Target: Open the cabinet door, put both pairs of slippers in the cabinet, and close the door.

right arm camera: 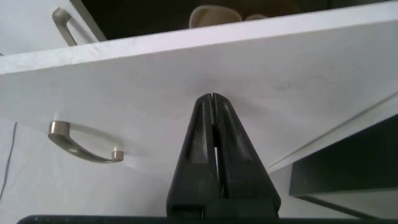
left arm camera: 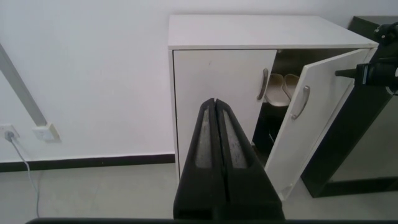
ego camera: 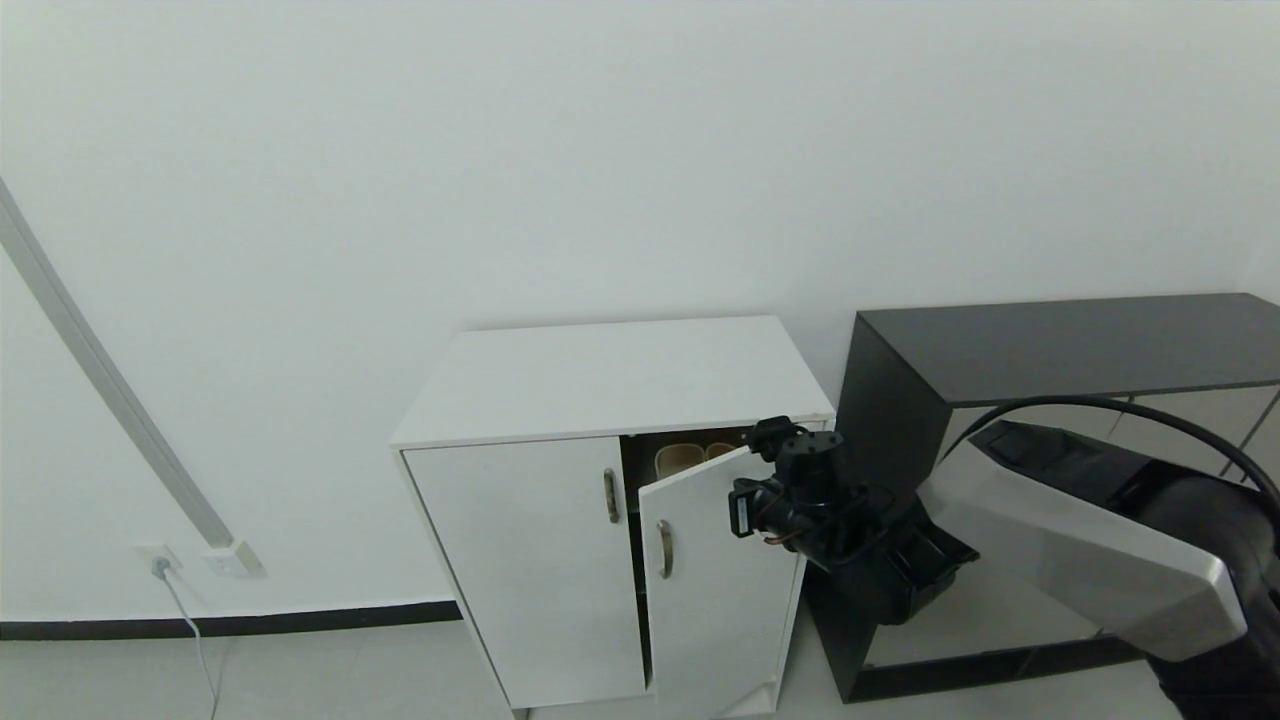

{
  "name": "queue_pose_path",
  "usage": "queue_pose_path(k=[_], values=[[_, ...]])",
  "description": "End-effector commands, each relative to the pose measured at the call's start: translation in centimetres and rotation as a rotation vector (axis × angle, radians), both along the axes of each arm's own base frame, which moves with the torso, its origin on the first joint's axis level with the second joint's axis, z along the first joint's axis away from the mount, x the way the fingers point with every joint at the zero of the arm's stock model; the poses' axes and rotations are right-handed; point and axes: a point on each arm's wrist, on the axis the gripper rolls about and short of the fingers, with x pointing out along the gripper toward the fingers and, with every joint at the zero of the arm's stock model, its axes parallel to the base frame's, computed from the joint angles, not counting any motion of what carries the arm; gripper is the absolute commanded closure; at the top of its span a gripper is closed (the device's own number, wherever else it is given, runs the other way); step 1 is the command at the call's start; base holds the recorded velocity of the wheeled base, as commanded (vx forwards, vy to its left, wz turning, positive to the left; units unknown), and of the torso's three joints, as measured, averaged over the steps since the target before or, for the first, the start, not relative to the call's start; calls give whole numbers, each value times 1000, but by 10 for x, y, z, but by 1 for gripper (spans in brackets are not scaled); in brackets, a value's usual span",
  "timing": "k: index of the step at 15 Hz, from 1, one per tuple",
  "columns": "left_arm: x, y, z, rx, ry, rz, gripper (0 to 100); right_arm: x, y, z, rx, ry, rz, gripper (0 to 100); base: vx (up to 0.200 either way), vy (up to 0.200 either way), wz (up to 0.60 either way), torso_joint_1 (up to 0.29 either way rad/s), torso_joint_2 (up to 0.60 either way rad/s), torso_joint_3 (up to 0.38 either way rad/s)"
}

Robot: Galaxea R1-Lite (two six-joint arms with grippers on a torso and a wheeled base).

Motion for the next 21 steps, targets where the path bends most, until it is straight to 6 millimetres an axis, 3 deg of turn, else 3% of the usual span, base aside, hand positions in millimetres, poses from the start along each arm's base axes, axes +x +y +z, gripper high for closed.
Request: queue_pose_path(k=[1,10,21], values=[[0,0,0,-1,1,1,100,9,1,-3,8,-13,-8,100,0,0,0,0,0,0],[0,0,0,-1,1,1,100,33,2,1,25,-40,-32,100,0,0,0,0,0,0],[0,0,0,-1,1,1,100,44,4,-2,31,-49,-41,100,0,0,0,0,0,0]])
